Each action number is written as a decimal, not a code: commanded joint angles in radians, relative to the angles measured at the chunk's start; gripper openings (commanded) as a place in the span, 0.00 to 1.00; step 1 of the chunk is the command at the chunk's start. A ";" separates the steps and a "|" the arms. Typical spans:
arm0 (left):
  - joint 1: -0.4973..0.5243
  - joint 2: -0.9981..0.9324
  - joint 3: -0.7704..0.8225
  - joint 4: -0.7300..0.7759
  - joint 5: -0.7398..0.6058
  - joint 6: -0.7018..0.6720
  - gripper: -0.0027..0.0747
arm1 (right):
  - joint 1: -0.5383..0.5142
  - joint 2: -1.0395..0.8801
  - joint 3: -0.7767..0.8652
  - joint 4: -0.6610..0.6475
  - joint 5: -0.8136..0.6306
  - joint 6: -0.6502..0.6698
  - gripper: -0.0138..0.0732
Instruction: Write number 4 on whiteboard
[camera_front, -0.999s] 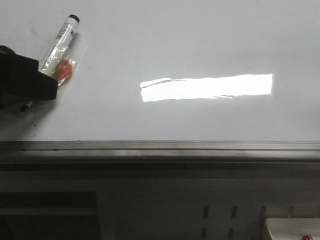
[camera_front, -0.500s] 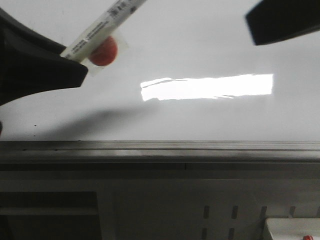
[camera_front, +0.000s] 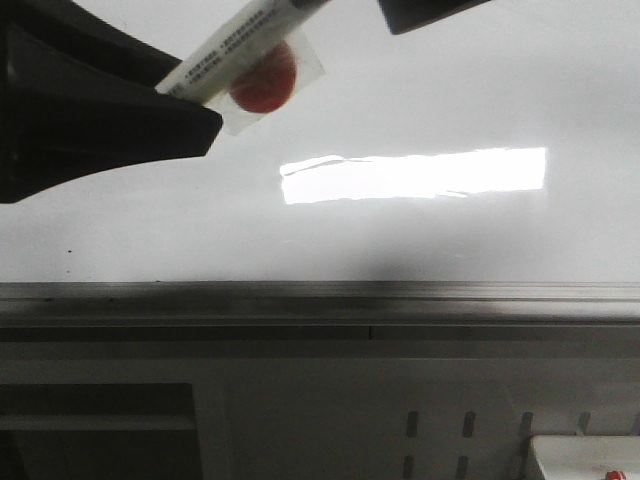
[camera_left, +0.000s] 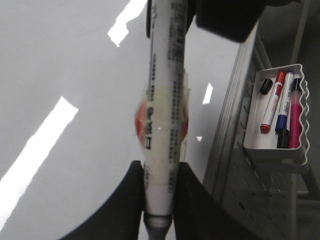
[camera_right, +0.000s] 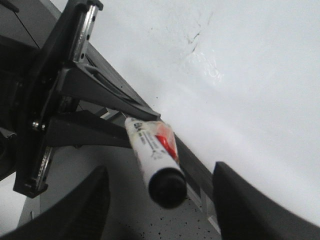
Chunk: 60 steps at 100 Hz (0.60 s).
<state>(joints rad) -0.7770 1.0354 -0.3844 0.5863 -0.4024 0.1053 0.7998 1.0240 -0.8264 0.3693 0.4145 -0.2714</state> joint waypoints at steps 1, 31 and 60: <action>-0.008 -0.016 -0.026 -0.015 -0.086 -0.005 0.01 | 0.002 0.010 -0.048 0.009 -0.072 -0.014 0.61; -0.008 -0.016 -0.026 0.008 -0.089 -0.005 0.01 | 0.002 0.045 -0.053 0.009 -0.124 -0.017 0.50; -0.008 -0.016 -0.026 0.008 -0.089 -0.005 0.01 | 0.002 0.045 -0.053 0.009 -0.110 -0.017 0.08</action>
<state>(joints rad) -0.7775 1.0372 -0.3844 0.6112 -0.4074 0.1093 0.8134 1.0795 -0.8465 0.3949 0.3765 -0.2737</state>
